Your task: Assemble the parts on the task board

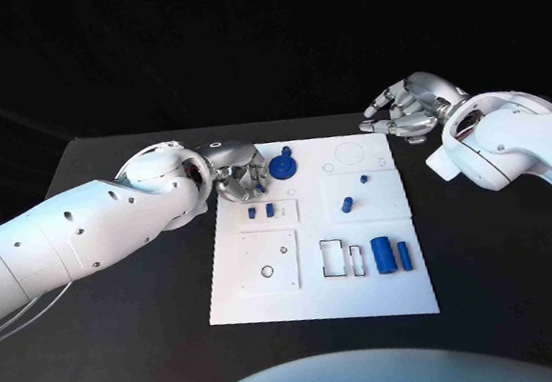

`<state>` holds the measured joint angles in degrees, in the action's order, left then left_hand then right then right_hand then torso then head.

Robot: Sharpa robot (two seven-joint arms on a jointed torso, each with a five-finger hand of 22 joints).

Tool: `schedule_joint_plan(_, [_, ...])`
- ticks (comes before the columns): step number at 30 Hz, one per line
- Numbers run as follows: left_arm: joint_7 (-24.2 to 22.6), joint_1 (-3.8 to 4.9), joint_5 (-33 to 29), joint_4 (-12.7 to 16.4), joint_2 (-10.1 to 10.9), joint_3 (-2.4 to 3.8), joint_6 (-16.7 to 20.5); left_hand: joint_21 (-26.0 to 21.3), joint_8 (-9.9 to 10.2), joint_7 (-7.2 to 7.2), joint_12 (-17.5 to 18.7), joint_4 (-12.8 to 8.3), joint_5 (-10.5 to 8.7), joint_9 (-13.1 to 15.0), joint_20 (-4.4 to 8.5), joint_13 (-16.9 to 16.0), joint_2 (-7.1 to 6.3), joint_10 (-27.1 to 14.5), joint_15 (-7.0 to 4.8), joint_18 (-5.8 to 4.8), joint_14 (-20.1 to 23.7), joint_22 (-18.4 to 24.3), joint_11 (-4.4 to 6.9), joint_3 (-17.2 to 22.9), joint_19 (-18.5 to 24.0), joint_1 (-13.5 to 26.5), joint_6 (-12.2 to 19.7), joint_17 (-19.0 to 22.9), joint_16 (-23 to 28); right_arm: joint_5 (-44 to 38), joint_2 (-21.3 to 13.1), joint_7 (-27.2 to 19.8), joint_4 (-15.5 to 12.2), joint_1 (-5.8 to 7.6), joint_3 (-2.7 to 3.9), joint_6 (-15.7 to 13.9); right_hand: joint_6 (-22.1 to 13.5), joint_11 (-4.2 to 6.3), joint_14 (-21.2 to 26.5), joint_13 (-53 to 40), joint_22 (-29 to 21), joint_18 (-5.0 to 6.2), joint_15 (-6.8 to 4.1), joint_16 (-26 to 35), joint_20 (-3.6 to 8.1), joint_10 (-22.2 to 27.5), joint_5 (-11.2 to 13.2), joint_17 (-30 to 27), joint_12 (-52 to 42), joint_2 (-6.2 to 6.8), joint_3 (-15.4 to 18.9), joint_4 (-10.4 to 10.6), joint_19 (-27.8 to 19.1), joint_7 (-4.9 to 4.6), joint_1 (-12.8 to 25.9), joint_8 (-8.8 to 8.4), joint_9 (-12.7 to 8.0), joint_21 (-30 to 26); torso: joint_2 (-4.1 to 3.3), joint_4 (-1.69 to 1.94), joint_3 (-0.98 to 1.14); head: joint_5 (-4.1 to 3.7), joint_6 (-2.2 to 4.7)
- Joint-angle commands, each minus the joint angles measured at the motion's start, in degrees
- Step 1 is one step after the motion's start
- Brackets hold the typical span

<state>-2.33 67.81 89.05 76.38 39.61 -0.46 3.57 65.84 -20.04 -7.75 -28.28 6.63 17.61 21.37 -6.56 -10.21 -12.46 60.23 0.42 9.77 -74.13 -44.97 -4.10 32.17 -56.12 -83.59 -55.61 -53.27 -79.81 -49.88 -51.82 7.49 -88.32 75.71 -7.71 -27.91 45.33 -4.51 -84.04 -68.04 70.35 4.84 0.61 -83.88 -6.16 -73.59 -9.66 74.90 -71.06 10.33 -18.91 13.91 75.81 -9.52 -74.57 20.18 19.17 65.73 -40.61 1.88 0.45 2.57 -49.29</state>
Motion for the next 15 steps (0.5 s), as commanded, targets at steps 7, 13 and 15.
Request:
schedule_joint_plan(7, [-0.7, -0.07, -0.6, 0.9, -0.1, -0.08, -1.6, 0.3, 0.1, -0.04, 0.2, -0.4, -0.23, 0.2, -0.06, -0.1, 0.32, 0.7, -0.1, -0.15, -0.7, -0.3, 0.12, 0.1, -0.7, 0.3, -0.7, -0.3, -0.4, -0.1, 0.1, -0.2, 0.0, -0.03, 0.01, 0.1, -0.1, 0.04, -3.1, 0.1, -0.1, 1.19, -0.41, 0.3, -0.1, 0.5, 0.0, 4.0, 0.2, -0.08, -0.2, 0.1, -0.4, 0.16, 0.6, 0.23, -0.1, -0.4, 0.05, -0.03, 0.03, 0.08, -0.06])
schedule_joint_plan(13, [-0.9, -0.08, -1.2, 1.3, -0.2, -0.08, -1.4, 0.4, 0.1, -0.04, 0.2, -0.4, -0.23, 0.2, -0.05, -0.1, 0.34, 0.7, -0.11, -0.18, -0.7, -0.5, 0.13, 0.1, -0.8, 0.3, -0.7, -0.3, -0.4, -0.1, 0.1, -0.2, 0.0, -0.03, 0.01, 0.1, -0.1, 0.04, -3.1, 0.1, -0.1, 1.19, -0.41, 0.3, -0.1, 0.5, 0.0, 4.0, 0.2, -0.08, -0.2, 0.1, -0.4, 0.16, 0.6, 0.23, -0.1, -0.4, 0.03, -0.05, 0.04, 0.07, -0.04])
schedule_joint_plan(15, [-1.0, -0.08, -1.3, 1.3, -0.2, -0.08, -1.3, 0.4, 0.1, -0.03, 0.2, -0.4, -0.24, 0.2, -0.05, -0.1, 0.35, 0.8, -0.13, -0.18, -0.8, -0.5, 0.14, 0.1, -0.8, 0.3, -0.8, -0.4, -0.4, -0.1, 0.1, -0.2, 0.0, -0.03, 0.01, 0.1, -0.1, 0.04, -3.1, 0.1, -0.1, 1.19, -0.41, 0.3, -0.1, 0.5, 0.0, 4.0, 0.2, -0.08, -0.2, 0.1, -0.4, 0.16, 0.6, 0.23, -0.1, -0.4, 0.03, -0.06, 0.04, 0.07, -0.03])
